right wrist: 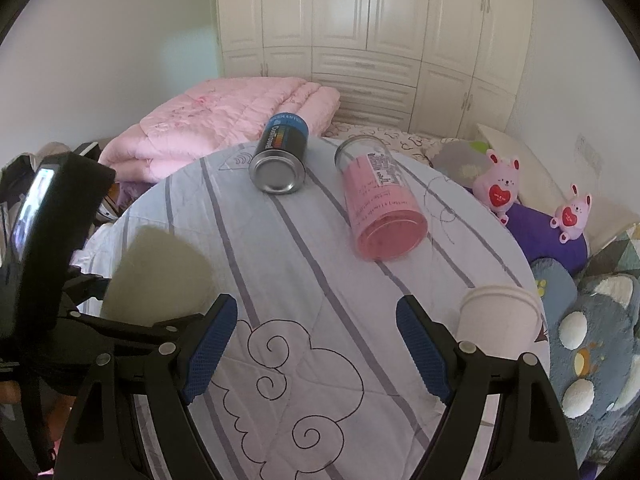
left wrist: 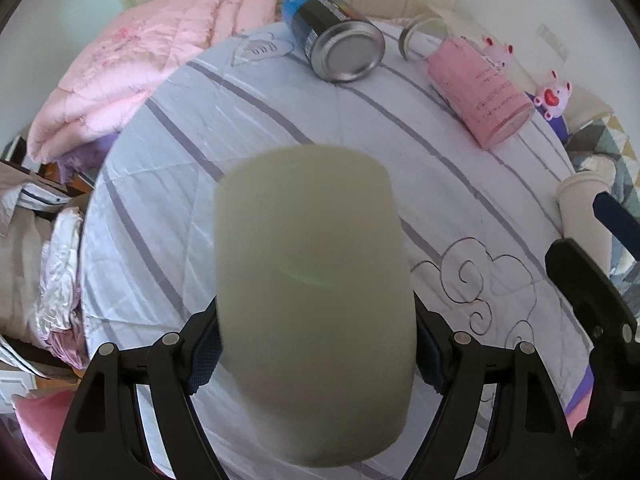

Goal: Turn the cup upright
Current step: 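Grasp the cup with the right gripper while the left gripper opens and releases it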

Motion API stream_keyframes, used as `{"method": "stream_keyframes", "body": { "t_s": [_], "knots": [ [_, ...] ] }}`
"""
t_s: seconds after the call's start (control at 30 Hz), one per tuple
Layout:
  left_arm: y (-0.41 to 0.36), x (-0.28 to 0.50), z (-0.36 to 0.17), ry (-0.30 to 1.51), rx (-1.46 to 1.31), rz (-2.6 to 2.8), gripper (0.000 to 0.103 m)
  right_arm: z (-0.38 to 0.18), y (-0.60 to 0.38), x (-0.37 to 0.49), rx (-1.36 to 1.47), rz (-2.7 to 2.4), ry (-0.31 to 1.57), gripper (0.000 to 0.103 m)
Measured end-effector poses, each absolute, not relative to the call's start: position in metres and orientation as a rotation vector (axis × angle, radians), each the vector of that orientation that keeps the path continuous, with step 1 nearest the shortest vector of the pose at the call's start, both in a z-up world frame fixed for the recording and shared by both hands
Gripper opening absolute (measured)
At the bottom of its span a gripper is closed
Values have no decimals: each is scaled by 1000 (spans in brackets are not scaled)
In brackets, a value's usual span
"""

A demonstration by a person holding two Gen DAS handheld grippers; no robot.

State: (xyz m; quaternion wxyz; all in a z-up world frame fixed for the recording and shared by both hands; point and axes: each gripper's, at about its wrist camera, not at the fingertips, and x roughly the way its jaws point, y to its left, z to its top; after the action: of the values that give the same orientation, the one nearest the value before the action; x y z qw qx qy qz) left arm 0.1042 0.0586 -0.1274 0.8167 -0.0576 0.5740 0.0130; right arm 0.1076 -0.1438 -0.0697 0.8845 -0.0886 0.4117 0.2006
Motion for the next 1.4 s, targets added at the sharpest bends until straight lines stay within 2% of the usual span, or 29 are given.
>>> {"method": "stream_keyframes", "body": {
  "t_s": [0.1, 0.3, 0.7, 0.93, 1.17, 1.4],
  "knots": [
    [58, 104, -128, 1236, -157, 2, 93, -67, -145, 110, -180, 414, 854, 83],
    [62, 94, -118, 1209, -165, -14, 101, -62, -148, 108, -166, 405, 843, 83],
    [91, 46, -86, 1112, -161, 1, 102, -46, -132, 105, -76, 504, 880, 83],
    [109, 34, -85, 1092, -170, 5, 102, -53, -98, 118, 48, 616, 1064, 83],
    [113, 35, -91, 1100, -175, -34, 102, -90, -68, 140, 140, 623, 1323, 83],
    [117, 41, -96, 1100, -216, -92, 103, -112, -51, 151, 159, 613, 1408, 83]
  ]
}}
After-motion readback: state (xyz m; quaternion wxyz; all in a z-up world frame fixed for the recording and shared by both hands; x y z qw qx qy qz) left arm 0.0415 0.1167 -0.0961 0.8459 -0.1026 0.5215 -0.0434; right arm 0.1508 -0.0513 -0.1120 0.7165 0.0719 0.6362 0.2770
